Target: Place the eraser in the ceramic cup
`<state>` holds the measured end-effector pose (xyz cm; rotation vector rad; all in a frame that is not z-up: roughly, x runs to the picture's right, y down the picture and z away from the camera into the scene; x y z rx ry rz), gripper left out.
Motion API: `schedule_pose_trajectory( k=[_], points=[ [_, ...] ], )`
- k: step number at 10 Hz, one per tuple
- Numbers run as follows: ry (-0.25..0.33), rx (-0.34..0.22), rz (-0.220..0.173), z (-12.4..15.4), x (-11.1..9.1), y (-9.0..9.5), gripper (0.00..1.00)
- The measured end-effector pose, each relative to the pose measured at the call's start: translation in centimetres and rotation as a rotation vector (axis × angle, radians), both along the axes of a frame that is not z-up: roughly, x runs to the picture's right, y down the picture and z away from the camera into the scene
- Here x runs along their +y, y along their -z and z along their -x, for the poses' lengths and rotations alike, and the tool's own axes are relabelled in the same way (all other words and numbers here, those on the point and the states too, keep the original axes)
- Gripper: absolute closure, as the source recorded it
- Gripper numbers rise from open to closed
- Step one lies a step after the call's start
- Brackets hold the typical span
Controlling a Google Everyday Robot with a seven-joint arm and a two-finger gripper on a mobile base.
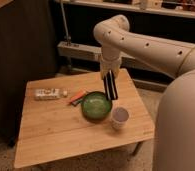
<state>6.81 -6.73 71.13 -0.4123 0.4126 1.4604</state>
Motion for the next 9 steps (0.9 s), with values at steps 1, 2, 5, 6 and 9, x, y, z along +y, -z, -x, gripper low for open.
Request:
schedule_pose_trajectory(
  k=[1,2,5,6,9],
  points=[
    [0.000,-0.016,-0.014,0.4,0.3,0.3,1.00],
    [-0.004,-0.022,-0.037,0.4,0.7,0.6,1.00],
    [-0.016,-0.054,-0.110,-1.5,2.8,2.1,1.00],
    [-0.013,-0.067,-0.125,-2.2,3.2,2.4,1.00],
    [-0.019,-0.146,-0.150,-2.8,4.2,1.8,1.00]
  ],
)
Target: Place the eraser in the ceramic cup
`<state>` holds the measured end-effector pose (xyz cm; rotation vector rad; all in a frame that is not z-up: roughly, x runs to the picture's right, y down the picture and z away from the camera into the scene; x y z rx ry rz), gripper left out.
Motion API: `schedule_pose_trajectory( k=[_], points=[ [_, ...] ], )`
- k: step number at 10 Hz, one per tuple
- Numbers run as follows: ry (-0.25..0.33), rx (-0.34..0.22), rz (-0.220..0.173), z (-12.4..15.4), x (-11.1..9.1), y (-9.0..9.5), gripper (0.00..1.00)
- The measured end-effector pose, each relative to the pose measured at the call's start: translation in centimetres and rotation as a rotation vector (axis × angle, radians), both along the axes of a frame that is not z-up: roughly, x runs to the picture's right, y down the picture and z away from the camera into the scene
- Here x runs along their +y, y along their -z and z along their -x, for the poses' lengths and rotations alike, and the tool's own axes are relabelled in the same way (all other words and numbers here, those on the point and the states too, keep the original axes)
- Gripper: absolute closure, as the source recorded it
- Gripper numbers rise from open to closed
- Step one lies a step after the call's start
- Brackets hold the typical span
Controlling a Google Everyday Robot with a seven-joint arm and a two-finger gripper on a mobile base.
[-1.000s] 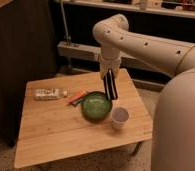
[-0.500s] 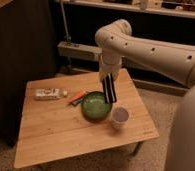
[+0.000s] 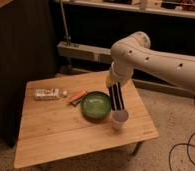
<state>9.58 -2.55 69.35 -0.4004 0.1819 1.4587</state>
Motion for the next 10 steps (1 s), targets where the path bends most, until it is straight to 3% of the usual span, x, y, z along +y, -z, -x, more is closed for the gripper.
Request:
schedule_pose_trajectory(
  k=[5,10],
  points=[
    [-0.023,-0.095,-0.014,-1.7,2.7,-3.3,1.00],
    [0.083,-0.098,0.009,-2.2,3.1,-3.8,1.00]
  ],
)
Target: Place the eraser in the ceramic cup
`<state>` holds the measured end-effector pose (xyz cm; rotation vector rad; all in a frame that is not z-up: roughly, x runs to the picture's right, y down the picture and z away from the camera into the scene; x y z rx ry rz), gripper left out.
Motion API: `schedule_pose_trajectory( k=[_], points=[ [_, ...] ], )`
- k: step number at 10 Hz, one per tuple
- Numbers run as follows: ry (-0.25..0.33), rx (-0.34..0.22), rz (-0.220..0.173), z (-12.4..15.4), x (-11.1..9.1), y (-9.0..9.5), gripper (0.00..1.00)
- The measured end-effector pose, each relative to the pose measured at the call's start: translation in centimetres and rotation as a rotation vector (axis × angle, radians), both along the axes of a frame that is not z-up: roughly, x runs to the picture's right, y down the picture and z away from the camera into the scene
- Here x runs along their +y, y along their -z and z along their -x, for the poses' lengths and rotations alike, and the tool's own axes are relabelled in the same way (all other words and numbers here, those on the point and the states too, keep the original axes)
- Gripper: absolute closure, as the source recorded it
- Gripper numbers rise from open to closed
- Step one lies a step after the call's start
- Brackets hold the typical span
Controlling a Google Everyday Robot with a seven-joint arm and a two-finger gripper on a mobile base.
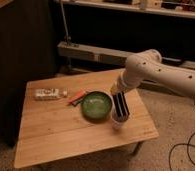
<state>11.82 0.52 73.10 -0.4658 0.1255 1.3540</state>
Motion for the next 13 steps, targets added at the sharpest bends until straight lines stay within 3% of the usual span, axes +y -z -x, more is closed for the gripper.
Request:
schedule_pose_trajectory(
  k=[2,3,4,6,12,13],
  points=[
    [0.026,0.009,-0.013,0.1,-0.1,-0.1,1.00],
    [0.017,0.008,-0.039,0.1,-0.1,-0.1,1.00],
    [-0.004,-0.002,-0.089,0.3,-0.1,-0.1,1.00],
    [-0.029,-0.019,-0.131,0.5,0.1,-0.4,1.00],
    [-0.037,-0.077,-0.161,0.2,0.6,0.0,1.00],
    [-0.044,-0.088,-0.162,0.0,0.9,0.4,0.95]
  ],
)
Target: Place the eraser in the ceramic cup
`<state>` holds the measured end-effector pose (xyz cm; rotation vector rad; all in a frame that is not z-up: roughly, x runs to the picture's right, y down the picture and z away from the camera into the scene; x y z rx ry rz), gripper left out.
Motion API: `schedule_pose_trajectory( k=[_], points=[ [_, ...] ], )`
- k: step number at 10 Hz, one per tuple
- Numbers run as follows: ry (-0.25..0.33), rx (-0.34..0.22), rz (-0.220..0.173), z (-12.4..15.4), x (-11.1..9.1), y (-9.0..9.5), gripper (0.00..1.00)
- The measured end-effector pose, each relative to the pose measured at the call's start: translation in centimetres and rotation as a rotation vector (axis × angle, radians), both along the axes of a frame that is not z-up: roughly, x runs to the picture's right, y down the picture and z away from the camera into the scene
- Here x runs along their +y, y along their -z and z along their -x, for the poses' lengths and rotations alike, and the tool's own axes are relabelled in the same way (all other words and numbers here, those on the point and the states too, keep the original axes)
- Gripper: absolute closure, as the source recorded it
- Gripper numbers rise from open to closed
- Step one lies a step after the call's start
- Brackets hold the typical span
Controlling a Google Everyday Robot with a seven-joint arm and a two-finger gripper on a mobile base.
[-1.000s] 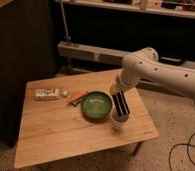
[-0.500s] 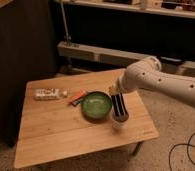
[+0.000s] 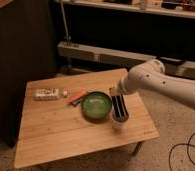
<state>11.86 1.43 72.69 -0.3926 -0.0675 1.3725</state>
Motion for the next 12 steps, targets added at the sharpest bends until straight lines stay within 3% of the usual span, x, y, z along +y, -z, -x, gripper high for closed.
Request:
schedule_pose_trajectory(
  k=[6,12],
  points=[
    [0.023,0.005,-0.011,0.4,1.1,0.2,0.35],
    [0.044,0.005,-0.015,0.3,2.4,-0.9,0.32]
  ],
)
